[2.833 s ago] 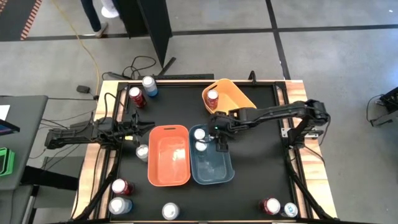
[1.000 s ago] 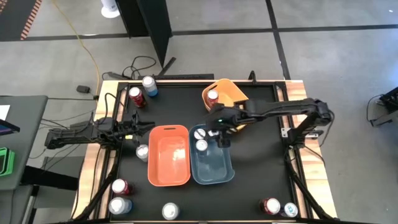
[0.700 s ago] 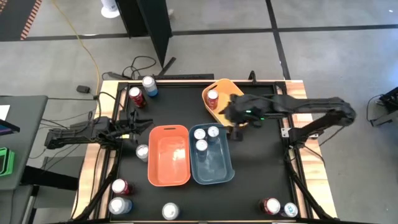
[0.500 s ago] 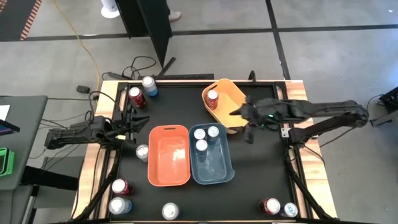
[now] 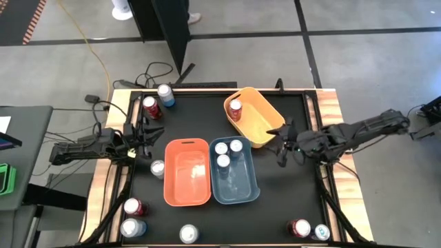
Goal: Sort soda cans
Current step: Put the bottom right red soda can into the yellow bin
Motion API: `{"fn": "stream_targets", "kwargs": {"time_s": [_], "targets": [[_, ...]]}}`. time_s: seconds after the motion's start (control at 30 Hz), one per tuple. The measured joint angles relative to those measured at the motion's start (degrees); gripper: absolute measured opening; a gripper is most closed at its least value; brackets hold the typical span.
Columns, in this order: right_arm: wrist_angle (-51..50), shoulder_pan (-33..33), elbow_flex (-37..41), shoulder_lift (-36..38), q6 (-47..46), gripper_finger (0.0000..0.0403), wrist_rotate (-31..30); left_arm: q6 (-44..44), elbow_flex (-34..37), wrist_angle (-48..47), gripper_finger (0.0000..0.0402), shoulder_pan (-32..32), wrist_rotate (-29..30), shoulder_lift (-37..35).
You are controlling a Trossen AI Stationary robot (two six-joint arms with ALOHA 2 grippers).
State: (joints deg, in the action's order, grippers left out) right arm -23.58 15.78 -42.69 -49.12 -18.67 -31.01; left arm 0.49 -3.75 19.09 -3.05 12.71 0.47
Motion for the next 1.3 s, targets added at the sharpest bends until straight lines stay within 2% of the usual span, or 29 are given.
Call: {"fn": "stream_targets", "kwargs": {"time_s": [0.17,0.4,0.6,0.83,1.1,1.2,1.3], "targets": [[4.8,2.3,3.7,0.0,-1.6,0.0301,-0.8,1.5,0.0,-0.1,0.0058,0.0,0.0,0.0],[10.2,4.1,4.1,-2.9,-1.2,0.0301,-0.8,2.1,-1.7,1.0,0.0076,-0.9,0.0,0.5],[8.2,7.5,4.1,-3.5,-3.6,0.0301,-0.6,2.6,-5.8,1.1,0.0105,-1.6,0.0,5.8],[-6.2,14.8,-2.3,-2.2,-11.7,0.0301,1.7,7.1,-10.3,5.3,0.0116,-1.6,0.1,16.6],[-18.7,19.4,-9.7,-4.3,-13.2,0.0301,3.6,8.3,-15.4,10.1,0.0115,-1.6,0.2,31.6],[-24.0,19.9,-11.4,-5.2,-17.3,0.0301,8.8,8.6,-17.0,9.9,0.0114,-1.6,0.2,36.7],[-25.6,21.3,-12.8,-6.4,-22.4,0.0301,17.6,9.5,-18.5,9.8,0.0114,-1.6,0.2,40.7]]}}
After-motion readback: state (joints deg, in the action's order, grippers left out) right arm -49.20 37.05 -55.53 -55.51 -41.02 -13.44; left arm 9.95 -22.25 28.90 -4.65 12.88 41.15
